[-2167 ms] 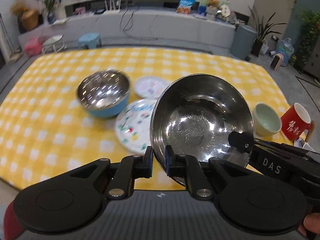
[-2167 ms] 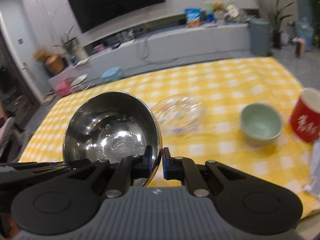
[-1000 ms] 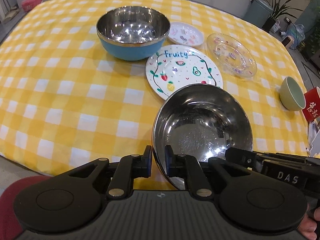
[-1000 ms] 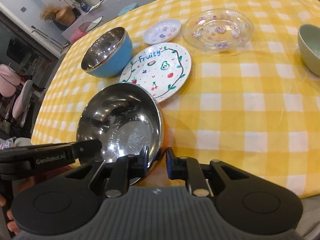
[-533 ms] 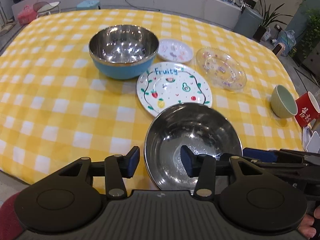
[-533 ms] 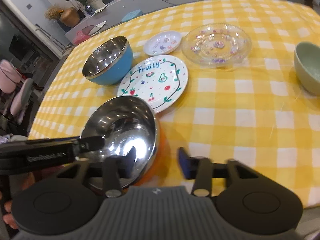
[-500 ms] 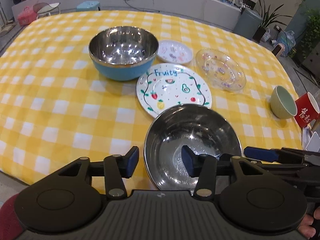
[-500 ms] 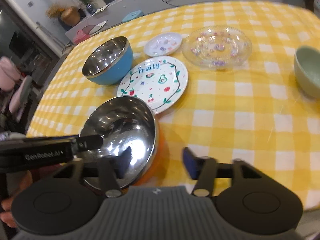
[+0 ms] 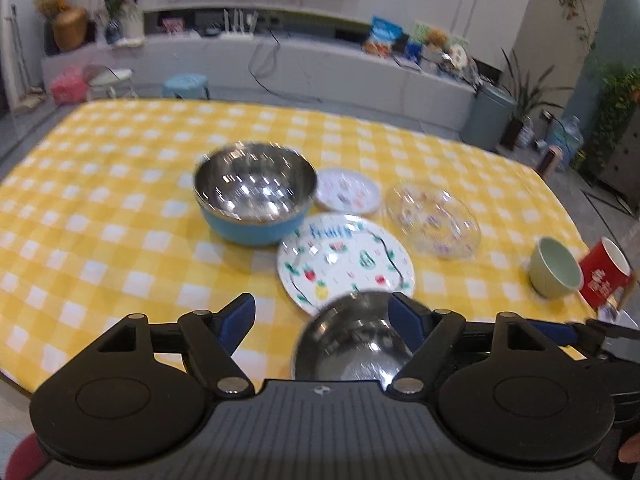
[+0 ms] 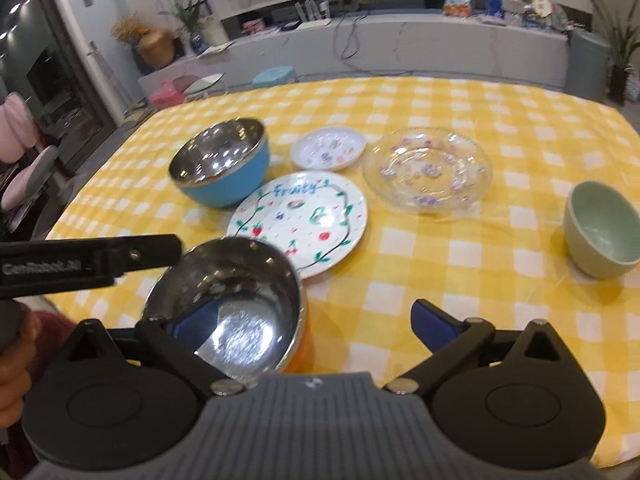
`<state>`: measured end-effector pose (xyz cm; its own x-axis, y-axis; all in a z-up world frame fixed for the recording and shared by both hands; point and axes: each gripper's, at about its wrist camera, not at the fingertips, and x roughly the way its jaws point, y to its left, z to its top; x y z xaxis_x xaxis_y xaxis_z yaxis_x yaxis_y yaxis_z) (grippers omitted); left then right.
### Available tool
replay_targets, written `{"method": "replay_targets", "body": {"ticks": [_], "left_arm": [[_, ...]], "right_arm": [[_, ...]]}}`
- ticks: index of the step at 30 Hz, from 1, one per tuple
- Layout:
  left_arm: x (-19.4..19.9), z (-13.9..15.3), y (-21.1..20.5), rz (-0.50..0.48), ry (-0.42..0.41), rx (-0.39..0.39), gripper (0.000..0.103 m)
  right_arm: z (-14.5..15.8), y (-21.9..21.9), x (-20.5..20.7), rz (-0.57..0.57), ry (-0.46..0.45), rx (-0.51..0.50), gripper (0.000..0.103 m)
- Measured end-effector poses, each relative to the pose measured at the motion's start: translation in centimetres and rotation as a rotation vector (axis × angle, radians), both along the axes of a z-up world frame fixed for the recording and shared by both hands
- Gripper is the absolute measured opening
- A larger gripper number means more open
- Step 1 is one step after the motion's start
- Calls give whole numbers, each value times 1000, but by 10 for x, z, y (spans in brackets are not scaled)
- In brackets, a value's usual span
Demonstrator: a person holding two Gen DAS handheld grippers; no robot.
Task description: Organize plates and bowls
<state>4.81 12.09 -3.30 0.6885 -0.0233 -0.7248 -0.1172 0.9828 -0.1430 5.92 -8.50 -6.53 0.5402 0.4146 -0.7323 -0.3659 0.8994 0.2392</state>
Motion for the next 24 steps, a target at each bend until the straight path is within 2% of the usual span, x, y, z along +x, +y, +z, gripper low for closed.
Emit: {"method": "replay_targets", "body": {"ticks": [5, 8, 10, 15, 17, 20, 24], "left_arm": [[5, 12, 3, 45, -34, 73, 89], [12, 25, 8, 105, -21, 125, 89], [14, 36, 15, 145, -43, 143, 89], [22, 62, 40, 218, -71, 150, 89], [29, 67, 52, 239, -81, 120, 89], [44, 67, 75, 242, -76, 34, 89], [62, 51, 104, 240, -53, -79, 89]], "right_arm": [[11, -6, -1, -43, -36, -9, 100], [21, -12, -3, -38, -44, -14, 100], [33, -16, -1, -34, -41, -14, 100], [78, -29, 5, -132, -96, 89, 100], [93, -32, 9, -175, -93, 136, 100], [109, -33, 18, -182, -50, 211, 100], [124, -21, 29, -188, -52, 283, 100]]}}
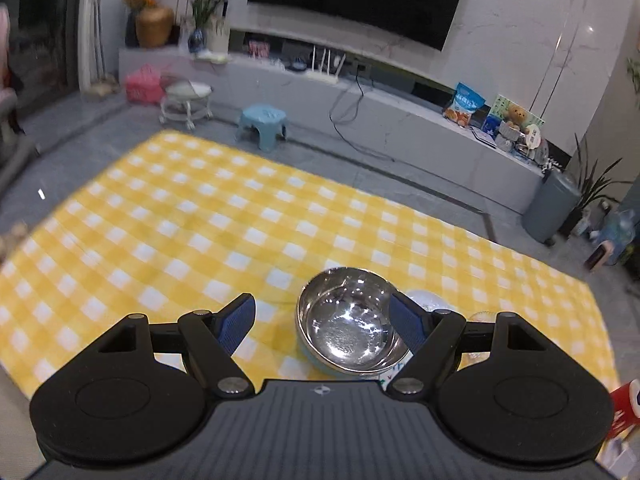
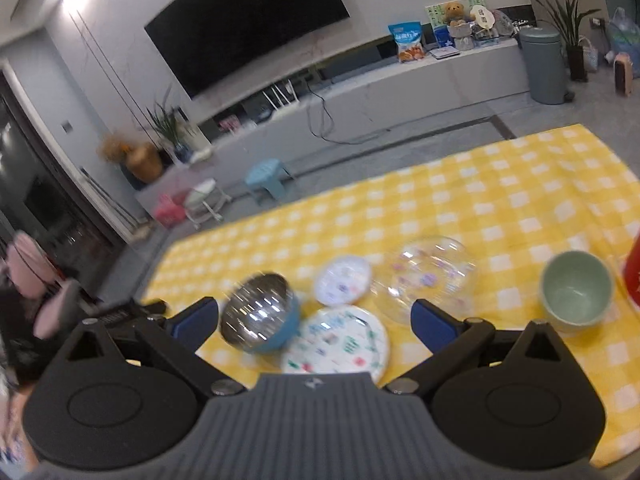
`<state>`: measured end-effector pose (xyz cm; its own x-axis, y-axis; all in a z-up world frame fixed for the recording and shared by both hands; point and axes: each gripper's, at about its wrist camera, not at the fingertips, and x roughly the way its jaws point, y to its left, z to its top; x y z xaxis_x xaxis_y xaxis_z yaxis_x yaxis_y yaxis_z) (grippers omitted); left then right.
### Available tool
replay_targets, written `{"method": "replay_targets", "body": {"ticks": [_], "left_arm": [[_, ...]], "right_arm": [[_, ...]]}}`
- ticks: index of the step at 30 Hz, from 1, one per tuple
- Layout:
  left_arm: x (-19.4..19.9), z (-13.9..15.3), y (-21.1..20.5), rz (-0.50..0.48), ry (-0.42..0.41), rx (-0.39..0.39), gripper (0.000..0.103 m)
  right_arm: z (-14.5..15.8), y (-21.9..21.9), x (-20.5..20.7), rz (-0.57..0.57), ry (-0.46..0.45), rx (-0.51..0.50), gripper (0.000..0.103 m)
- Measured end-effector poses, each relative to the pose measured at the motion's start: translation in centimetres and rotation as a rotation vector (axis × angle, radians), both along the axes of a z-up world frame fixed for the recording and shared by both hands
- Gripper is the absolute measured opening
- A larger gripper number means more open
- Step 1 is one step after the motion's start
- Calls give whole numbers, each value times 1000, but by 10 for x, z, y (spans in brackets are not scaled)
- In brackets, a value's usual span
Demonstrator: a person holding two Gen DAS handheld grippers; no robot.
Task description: Organize plates and bowls
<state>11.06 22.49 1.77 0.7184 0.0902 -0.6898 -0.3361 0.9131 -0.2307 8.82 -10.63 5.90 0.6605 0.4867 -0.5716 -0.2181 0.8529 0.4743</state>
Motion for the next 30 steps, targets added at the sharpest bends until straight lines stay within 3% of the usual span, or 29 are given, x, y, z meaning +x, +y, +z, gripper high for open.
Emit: {"method": "replay_targets", "body": {"ticks": [3, 8, 11, 14, 18, 21, 24, 26, 30], "left_arm": [[7, -24, 14, 20, 41, -87, 88], [17, -52, 34, 12, 18, -235, 86], [23, -66, 37, 23, -2, -251, 83], [30, -83, 41, 26, 15, -280, 76], [38, -97, 46, 83, 49, -331, 74], [43, -102, 44, 62, 66, -350, 64], [44, -105, 44, 56, 68, -393, 52], [47, -109, 43, 69, 94, -381, 41], [51, -115, 43, 93, 132, -371, 30]], "right_arm": [[0, 20, 14, 11, 3, 14, 100], [-18, 59, 38, 86, 21, -40, 100], [-36, 83, 55, 114, 51, -83, 99], [-55, 104, 76, 130, 103, -106, 90], [-75, 128, 103, 141, 117, -176, 82], [-92, 143, 117, 166, 133, -221, 73], [-107, 156, 127, 188, 178, -244, 72], [-116, 161, 130, 182, 200, -229, 65], [-133, 165, 134, 198, 251, -219, 50]]}}
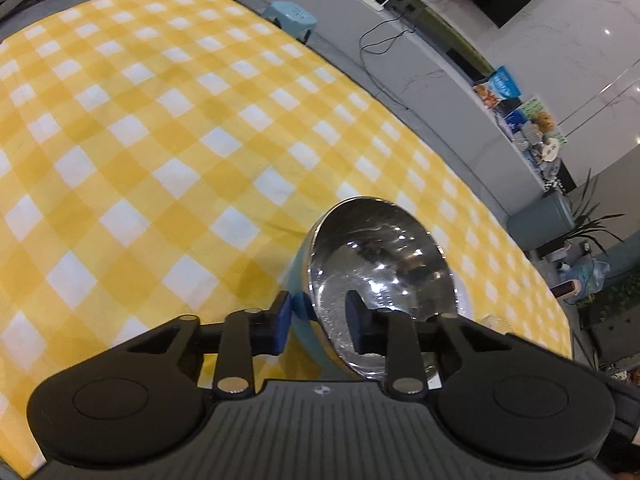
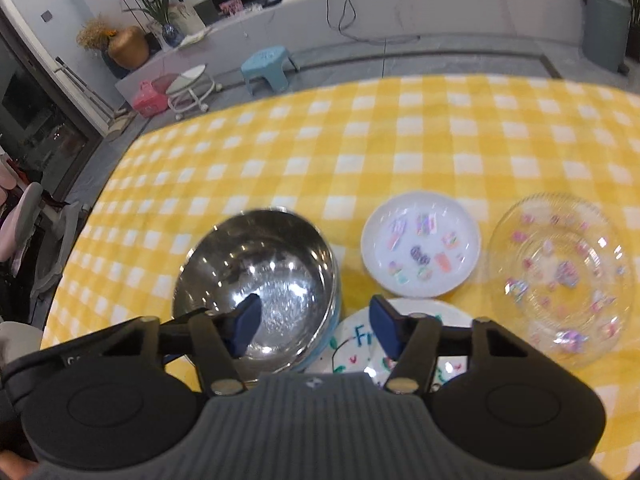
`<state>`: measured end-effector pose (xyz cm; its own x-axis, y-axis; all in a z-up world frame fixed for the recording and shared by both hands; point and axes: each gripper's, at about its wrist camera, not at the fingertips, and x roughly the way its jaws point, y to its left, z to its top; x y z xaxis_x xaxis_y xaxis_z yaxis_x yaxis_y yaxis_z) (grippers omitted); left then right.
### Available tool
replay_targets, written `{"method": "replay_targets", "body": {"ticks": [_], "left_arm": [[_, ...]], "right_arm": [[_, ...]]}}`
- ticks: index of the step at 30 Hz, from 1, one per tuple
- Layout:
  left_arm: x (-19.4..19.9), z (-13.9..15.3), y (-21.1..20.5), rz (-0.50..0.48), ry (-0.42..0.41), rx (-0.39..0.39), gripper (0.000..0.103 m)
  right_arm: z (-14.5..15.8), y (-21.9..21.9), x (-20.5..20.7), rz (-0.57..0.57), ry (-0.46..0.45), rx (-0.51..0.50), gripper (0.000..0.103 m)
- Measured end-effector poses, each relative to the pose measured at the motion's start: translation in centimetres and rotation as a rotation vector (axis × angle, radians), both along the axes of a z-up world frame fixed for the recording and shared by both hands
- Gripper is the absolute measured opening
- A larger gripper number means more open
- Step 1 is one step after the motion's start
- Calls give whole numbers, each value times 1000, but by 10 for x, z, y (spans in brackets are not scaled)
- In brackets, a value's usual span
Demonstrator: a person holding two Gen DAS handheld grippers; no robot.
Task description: Organize plates and bowls
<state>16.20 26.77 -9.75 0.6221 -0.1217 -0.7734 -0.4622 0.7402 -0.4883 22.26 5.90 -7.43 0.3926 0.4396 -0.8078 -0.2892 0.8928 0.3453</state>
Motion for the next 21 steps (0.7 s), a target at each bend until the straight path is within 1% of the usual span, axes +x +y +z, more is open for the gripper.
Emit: {"method": "replay_targets", "body": {"ticks": [1, 2, 4, 6, 7, 9, 12, 14, 16, 18, 21], "left_arm": [[0, -1, 0, 3, 5, 3, 27], [1, -1, -1, 7, 12, 11, 22], [1, -3, 0, 9, 24, 20, 20], [1, -3, 0, 2, 34, 23, 19], [2, -3, 1, 2, 37, 25, 18], [1, -4, 2, 9, 37, 18, 17], [1, -4, 1, 9, 41, 28, 16], [2, -4, 1, 7, 40, 35, 15], [0, -2, 2, 11, 25, 54, 13], [-4, 4, 1, 17, -7, 78, 12], [-8, 12, 2, 21, -26, 64, 10]], "right_arm": [[-4, 1, 1, 1, 12, 2, 45], [-8, 1, 3, 0, 28, 5, 43], [-15, -1, 5, -1, 53, 15, 31], [-21, -1, 6, 7, 73, 34, 30], [-23, -1, 7, 14, 81, 47, 25], [-26, -2, 8, 18, 97, 64, 25], [-25, -2, 6, 22, 84, 66, 24], [-25, -4, 6, 6, 91, 76, 24], [-25, -8, 6, -11, 121, 98, 23], [-21, -11, 4, -8, 138, 135, 23], [-10, -16, -2, -3, 128, 159, 23]]}}
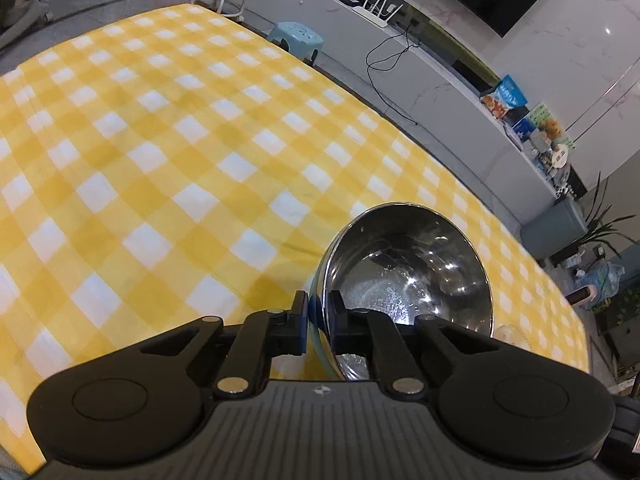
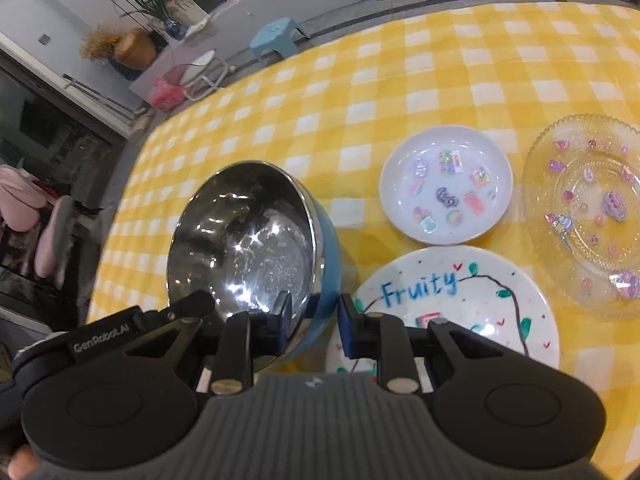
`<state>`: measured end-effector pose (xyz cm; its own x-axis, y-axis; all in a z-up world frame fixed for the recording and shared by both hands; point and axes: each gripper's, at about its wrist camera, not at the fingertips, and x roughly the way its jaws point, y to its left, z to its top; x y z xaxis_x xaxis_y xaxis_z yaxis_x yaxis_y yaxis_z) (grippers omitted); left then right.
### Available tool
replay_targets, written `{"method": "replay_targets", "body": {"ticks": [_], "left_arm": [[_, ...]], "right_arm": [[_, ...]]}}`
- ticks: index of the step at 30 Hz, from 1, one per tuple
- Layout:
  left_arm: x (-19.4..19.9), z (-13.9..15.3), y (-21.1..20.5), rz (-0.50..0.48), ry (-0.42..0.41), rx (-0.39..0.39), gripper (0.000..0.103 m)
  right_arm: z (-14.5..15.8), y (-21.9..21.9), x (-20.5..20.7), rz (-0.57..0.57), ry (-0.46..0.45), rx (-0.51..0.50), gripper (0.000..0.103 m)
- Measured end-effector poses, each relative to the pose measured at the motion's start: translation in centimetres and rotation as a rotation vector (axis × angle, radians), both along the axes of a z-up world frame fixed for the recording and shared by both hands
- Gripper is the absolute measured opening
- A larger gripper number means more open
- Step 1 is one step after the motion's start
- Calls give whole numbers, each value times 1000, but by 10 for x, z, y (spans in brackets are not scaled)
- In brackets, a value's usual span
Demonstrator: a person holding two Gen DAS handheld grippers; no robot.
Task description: Organize plates and bowls
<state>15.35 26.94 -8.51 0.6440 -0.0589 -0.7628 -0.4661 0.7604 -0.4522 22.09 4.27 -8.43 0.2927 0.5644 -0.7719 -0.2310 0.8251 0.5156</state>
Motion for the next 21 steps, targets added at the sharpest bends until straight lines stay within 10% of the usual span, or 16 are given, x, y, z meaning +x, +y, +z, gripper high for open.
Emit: {"method": "replay_targets", "body": {"ticks": [21], "left_arm": [[-43, 69, -65, -332, -105, 109, 9]], "right_arm": [[91, -79, -100, -109, -205, -30, 22]]}}
